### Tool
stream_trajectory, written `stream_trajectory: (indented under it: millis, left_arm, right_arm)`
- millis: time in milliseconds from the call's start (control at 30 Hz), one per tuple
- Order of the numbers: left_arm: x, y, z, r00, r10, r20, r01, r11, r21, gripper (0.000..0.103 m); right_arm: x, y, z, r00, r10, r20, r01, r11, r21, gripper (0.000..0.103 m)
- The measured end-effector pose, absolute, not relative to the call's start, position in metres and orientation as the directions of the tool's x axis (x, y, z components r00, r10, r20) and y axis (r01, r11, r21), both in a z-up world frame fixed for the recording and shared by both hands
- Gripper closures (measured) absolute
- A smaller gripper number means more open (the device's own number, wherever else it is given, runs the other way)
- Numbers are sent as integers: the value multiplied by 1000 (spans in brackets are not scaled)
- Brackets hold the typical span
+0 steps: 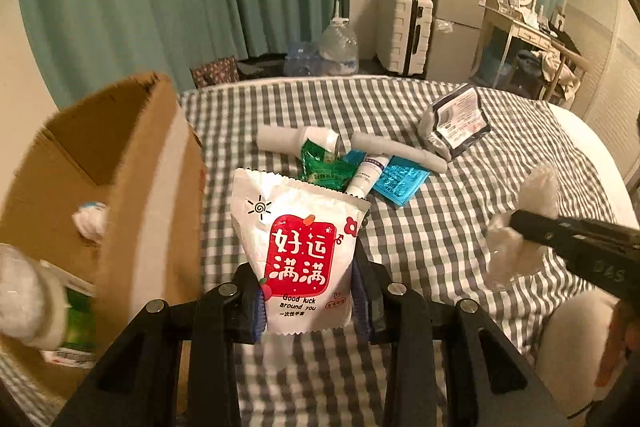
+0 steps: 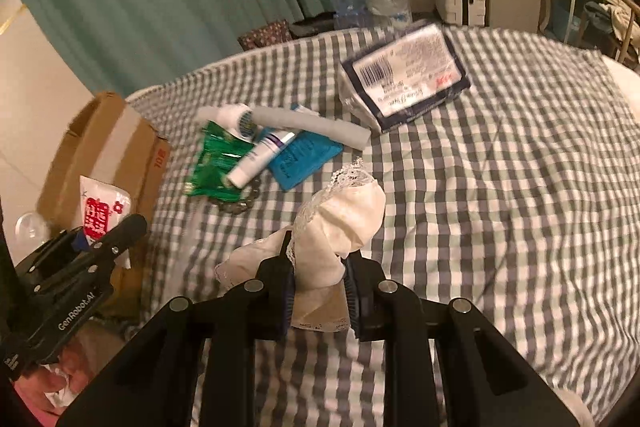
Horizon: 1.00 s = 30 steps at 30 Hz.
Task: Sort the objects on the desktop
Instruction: 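Carry the snack packet and lace cloth over the cardboard box with both tools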
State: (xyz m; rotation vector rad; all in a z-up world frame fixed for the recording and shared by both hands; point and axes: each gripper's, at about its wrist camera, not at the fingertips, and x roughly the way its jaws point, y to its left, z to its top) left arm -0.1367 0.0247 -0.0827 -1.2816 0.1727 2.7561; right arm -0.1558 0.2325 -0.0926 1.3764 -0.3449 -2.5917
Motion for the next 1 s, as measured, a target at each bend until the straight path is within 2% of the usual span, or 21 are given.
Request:
stream_trajectory:
  millis: [267, 533, 733, 833, 1000]
  left_arm:
    - [-104, 12, -24, -705, 82, -704, -142, -989, 27, 68]
    - [-78, -28, 19, -747, 66, -662, -108, -994, 22, 68]
    - [-68, -66, 37, -768, 27, -639, -38, -999, 3, 68]
    - [-67, -85, 39, -769, 14, -639, -12, -1000, -7, 68]
    - [-67, -119, 37, -768, -12, -641, 41, -999, -31, 68]
  right_arm:
    - [-119, 204, -39, -629, -287, -722, 112, -953, 281, 82]
    - [-97, 162, 15, -664, -327, -672, 204, -944, 258, 82]
    - [-84, 121, 45, -682, -353, -640, 281, -935, 216, 82]
    - [-81, 100, 54, -650, -424, -630, 333, -905, 265, 82]
    - [-83, 63, 61, -621, -461, -634, 391, -883, 259, 82]
